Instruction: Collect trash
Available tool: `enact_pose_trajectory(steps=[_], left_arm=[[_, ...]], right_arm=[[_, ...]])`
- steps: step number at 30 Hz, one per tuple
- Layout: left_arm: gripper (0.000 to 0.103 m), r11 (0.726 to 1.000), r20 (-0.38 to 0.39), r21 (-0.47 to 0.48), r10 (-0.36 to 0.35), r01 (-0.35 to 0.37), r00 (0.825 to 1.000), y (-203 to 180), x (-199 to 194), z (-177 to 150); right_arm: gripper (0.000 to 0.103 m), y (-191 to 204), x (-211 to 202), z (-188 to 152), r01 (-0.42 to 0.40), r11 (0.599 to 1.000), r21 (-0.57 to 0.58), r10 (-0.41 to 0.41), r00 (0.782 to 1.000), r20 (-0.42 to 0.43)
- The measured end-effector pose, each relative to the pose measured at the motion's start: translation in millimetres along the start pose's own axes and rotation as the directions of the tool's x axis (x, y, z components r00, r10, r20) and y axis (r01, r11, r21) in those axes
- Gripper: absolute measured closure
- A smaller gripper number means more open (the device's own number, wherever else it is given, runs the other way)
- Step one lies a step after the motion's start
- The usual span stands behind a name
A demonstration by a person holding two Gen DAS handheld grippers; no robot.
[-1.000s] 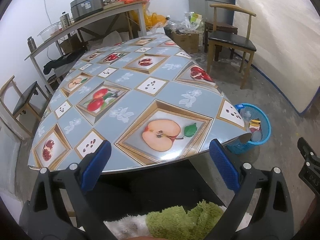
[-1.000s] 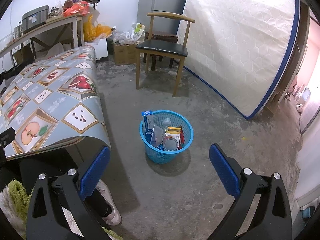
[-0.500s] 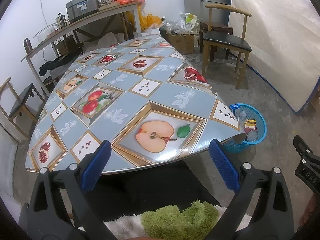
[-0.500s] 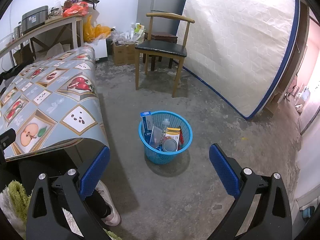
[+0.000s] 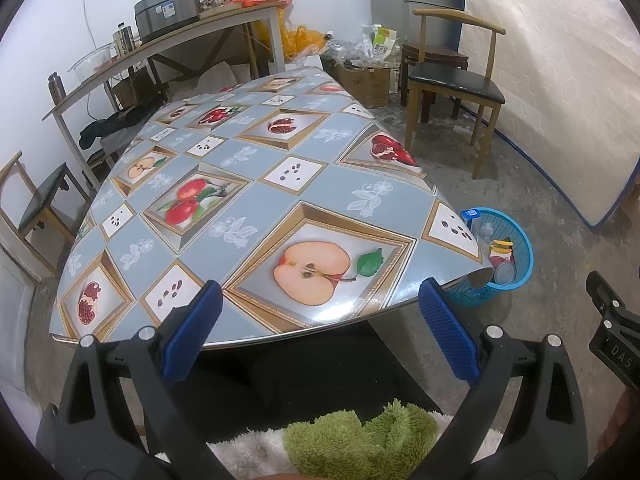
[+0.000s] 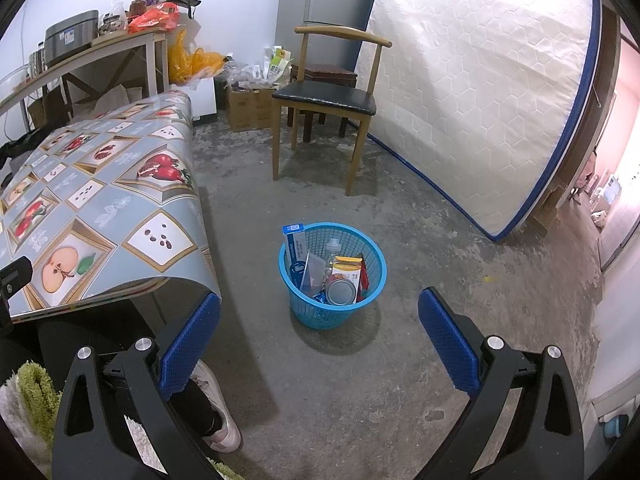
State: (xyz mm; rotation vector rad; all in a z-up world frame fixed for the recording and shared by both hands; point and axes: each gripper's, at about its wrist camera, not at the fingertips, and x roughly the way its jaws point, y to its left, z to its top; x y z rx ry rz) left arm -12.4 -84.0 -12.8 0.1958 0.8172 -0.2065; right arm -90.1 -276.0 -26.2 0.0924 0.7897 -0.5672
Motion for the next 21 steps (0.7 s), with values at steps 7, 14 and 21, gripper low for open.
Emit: enact_pose_trajectory(steps=[7, 14, 21], left_arm=[[0.009, 1.000, -0.003, -0.003, 0.000, 0.000, 1.000, 0.3, 1.1, -0.5], [0.009, 1.000, -0.003, -0.005, 0.000, 0.000, 1.000, 0.9, 0.8, -0.4], [0.009, 1.000, -0.005, -0.004, 0.000, 0.000, 1.000, 0.7, 1.2, -1.1]], right_arm=[[0.007, 0.4, -0.1, -0.1, 0.001, 1.000, 0.000, -0.001, 1.000, -0.001], [0.007, -0.1, 0.1, 0.1, 0.000, 1.000, 0.001, 0.000, 1.000, -0.001], [0.007, 0.4, 0.4, 0.2, -0.001, 1.000, 0.002, 0.001, 1.000, -0.001]])
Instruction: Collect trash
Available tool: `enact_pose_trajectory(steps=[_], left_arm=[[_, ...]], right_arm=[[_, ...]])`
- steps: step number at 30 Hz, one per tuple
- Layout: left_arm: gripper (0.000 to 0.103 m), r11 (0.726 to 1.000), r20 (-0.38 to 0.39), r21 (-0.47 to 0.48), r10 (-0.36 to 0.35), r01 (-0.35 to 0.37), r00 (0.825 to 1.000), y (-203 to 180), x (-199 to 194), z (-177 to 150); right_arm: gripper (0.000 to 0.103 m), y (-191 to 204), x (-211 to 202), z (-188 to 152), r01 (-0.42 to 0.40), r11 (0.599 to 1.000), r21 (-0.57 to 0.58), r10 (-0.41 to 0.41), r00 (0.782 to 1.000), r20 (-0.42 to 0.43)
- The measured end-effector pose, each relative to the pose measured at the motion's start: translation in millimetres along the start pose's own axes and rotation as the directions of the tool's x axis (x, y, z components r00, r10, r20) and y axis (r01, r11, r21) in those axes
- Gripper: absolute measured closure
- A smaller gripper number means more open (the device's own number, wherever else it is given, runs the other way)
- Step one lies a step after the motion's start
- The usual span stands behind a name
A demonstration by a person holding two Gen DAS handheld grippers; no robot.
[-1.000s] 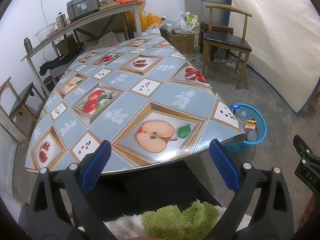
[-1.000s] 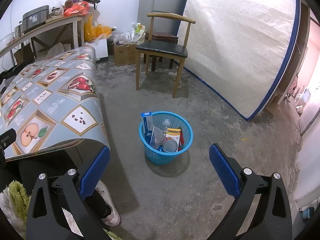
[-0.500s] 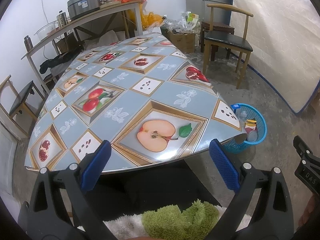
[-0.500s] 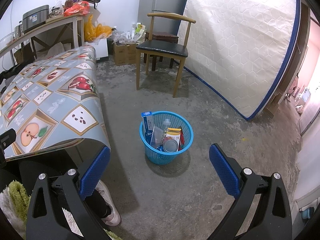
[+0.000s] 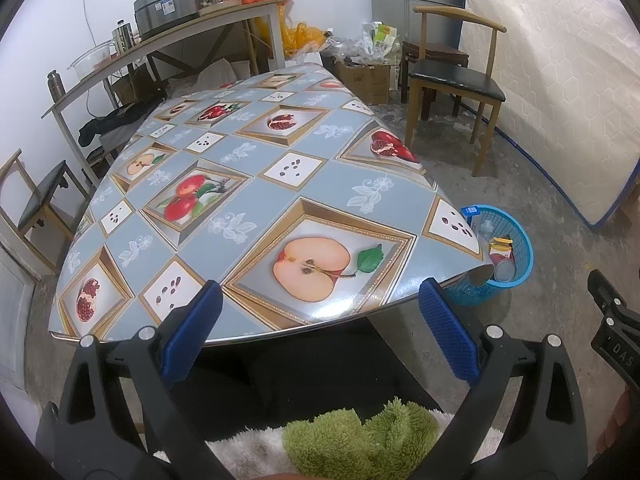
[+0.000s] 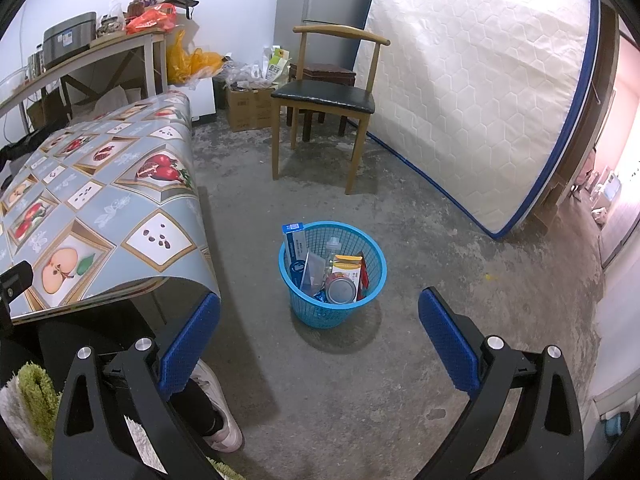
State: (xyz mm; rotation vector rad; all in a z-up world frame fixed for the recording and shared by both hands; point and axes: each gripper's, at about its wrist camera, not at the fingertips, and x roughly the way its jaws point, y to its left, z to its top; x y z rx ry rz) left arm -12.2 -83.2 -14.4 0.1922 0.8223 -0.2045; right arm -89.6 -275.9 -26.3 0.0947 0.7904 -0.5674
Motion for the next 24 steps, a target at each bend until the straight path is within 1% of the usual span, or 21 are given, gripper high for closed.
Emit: enact_pose_trajectory(steps=[24], left_arm=[[0.009, 1.000, -0.011, -0.004, -0.004, 0.004, 1.000, -1.2, 3.2, -7.0]], right_arm=[[0.007, 0.0, 0.2, -0.2, -0.001, 1.000, 0.002, 0.001, 1.000, 0.000]])
